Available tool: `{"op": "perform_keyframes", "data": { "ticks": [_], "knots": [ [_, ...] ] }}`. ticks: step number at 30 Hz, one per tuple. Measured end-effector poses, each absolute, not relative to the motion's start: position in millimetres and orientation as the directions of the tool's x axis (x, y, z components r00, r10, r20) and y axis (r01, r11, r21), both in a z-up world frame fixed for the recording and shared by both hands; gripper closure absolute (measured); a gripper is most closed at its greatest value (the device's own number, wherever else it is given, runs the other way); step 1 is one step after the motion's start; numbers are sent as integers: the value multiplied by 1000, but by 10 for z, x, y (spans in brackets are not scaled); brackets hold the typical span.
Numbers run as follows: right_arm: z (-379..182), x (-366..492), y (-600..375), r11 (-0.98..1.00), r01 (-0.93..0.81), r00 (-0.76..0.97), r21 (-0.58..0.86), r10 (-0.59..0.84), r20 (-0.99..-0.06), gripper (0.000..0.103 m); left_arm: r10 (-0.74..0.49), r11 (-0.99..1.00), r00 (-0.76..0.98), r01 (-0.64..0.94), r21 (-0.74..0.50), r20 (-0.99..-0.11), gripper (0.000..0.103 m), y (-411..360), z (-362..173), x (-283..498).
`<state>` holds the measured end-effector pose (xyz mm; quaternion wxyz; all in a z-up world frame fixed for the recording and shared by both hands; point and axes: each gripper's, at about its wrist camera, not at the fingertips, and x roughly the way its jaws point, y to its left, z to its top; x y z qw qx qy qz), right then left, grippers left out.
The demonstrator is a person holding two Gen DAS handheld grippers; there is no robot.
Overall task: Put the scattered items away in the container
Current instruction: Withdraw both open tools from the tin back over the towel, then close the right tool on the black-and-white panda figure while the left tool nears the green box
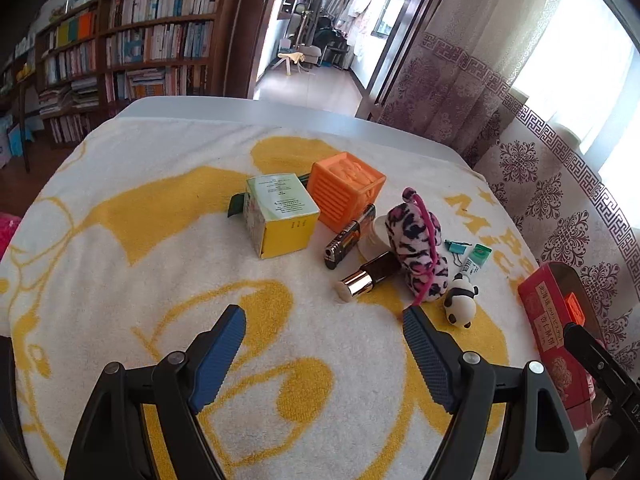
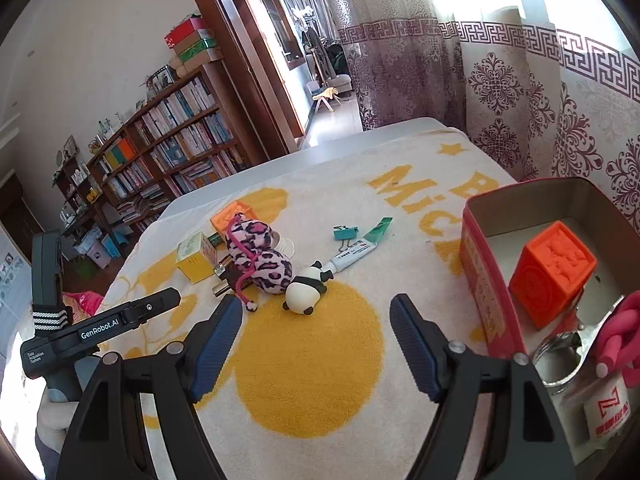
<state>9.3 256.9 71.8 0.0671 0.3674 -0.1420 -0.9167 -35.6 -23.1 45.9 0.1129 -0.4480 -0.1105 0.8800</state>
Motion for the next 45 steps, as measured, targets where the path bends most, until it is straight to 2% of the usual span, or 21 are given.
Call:
{"op": "perform_keyframes", "data": {
  "ticks": [4, 7, 10, 20, 25, 29, 36, 45],
  "knots": [
    [558, -51, 2368, -970, 20, -687, 243, -190, -701, 25, 307, -943, -558, -69, -326, -771, 21, -407, 323, -376],
    [446, -142, 2282, -977, 20, -655, 214, -175, -735, 37, 322, -934, -544, -50, -353, -774, 21, -465, 279, -370],
    [359, -241, 2236, -978, 17, -630, 207, -171, -757, 44, 315, -936, -558, -47, -350, -768, 21, -479, 303, -345],
    [142, -692, 2194, -981, -1, -572, 195, -159, -804, 48, 317, -936, -546, -45, -350, -776, 21, -462, 247, -356],
    [106, -714, 2156, -986, 8, -592, 169, -141, -794, 58, 302, -936, -550, -17, -350, -779, 21, -520, 190, -392],
    [126, -668, 2078, -993, 31, -599, 115, -111, -793, 59, 287, -941, -536, -3, -338, -794, 21, -515, 118, -437],
    [108, -674, 2119, -987, 28, -592, 159, -144, -793, 59, 247, -958, -526, -4, -287, -814, 21, -393, 118, -538],
    [104, -681, 2093, -988, 44, -582, 145, -144, -800, 58, 190, -973, -539, 11, -233, -821, 21, -294, 192, -873]
  ]
}}
